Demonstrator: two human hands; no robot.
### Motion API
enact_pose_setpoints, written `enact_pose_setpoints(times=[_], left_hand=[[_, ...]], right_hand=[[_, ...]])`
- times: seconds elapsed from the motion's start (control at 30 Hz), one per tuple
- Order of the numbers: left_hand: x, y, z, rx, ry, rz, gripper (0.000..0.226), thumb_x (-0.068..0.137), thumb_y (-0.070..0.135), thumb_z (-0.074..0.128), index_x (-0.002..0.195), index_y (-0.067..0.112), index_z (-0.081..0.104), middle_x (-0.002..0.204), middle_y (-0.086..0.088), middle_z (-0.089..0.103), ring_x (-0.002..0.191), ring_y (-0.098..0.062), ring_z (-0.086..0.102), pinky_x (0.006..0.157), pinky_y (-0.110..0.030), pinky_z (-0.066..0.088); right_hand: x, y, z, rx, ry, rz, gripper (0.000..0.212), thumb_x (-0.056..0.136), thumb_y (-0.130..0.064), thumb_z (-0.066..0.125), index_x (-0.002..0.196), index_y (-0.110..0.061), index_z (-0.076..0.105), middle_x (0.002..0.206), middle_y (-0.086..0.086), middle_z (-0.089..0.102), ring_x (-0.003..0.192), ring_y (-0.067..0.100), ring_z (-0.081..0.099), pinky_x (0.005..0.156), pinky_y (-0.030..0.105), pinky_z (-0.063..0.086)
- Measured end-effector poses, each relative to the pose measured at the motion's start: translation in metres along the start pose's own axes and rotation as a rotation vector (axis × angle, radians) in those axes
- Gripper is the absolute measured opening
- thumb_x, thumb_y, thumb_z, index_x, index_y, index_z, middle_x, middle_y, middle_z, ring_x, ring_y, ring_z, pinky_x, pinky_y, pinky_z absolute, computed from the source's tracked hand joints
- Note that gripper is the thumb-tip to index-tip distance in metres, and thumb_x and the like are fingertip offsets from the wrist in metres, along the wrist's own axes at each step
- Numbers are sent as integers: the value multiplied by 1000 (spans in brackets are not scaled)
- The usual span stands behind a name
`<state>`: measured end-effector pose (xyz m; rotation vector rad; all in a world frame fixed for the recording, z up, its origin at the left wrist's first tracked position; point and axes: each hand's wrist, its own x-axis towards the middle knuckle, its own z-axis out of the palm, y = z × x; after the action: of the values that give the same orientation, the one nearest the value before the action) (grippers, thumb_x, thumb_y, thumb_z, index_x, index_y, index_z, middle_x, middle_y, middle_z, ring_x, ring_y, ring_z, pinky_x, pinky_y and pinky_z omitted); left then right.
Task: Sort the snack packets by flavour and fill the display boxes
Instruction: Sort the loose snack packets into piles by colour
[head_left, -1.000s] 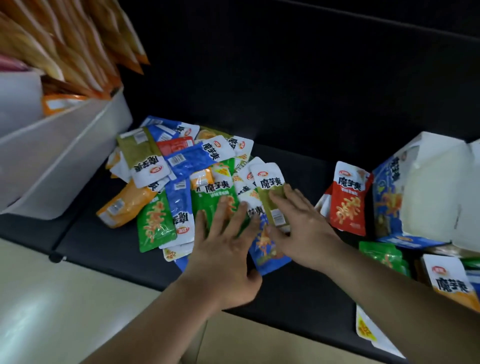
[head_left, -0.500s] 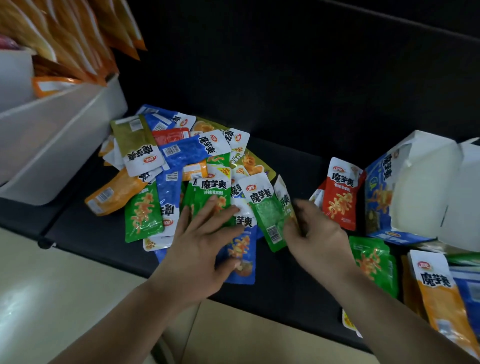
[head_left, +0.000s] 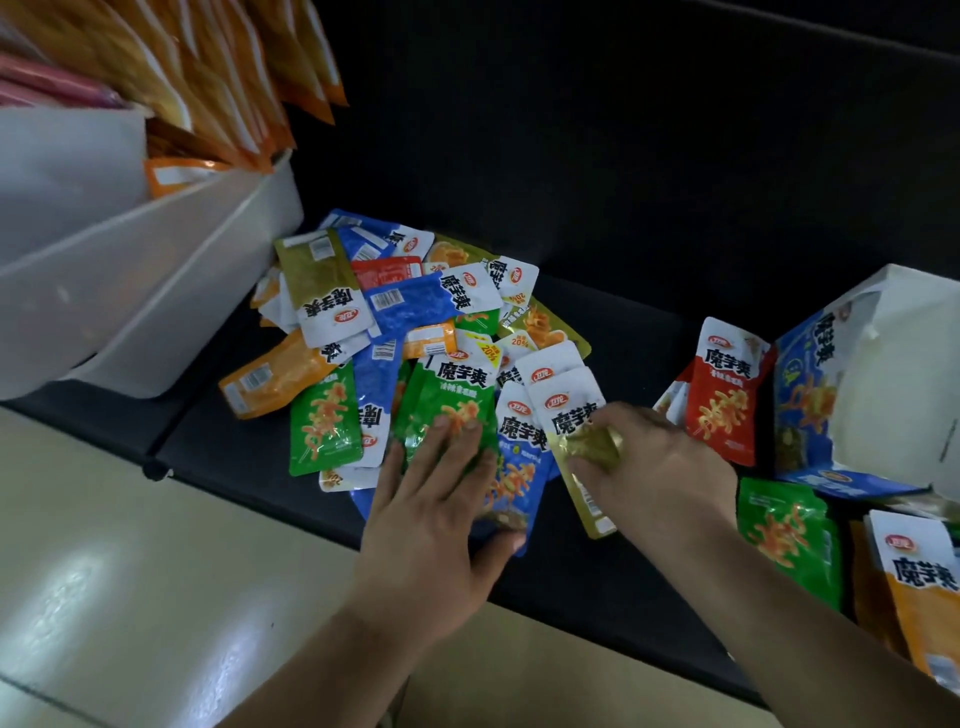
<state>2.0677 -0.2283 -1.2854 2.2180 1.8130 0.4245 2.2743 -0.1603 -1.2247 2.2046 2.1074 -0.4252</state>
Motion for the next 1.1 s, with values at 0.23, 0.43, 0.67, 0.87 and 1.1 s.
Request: enact_pose_setpoints(times=[0.23,0.43,0.67,0.87,1.1], left_hand=[[-1,-3,3,-42,21,-2,70,88,65,56,143,21,61,165,5,38,158,-18,20,125,-57,23],[7,25,-22,-127,47,-42,57,93,54,52,133,17,68,152,-3,54,150,-24,39,121,-57,31],[22,91,-51,-1029,-134,-534,49,92,26,76,135,40,55,94,16,67,77,4,66,63,-10,50],[7,105,-43,-980,-147,-487,45,94,6,70,97,48,55,82,12,66,55,0,55,49,-13,42],[3,147,-17,-1002,-328,-449,33,94,5,69,106,35,68,86,8,76,76,-12,73,69,-29,60]], right_hand=[[7,5,6,682,-74,165,57,83,-24,86,130,-34,55,104,-12,68,90,2,68,67,22,56],[-16,16,-14,1140,-97,277,19,89,-13,80,104,-24,75,94,-6,80,92,15,76,92,47,61],[-66,42,-16,1349,-178,378,25,96,-9,69,115,-25,73,112,3,78,110,31,72,105,60,49],[-108,99,-30,1137,-60,533,31,95,-4,67,104,-33,75,92,7,78,99,41,70,98,55,54],[-146,173,-53,971,20,589,28,84,5,63,95,-19,73,87,28,63,69,32,50,69,42,37]])
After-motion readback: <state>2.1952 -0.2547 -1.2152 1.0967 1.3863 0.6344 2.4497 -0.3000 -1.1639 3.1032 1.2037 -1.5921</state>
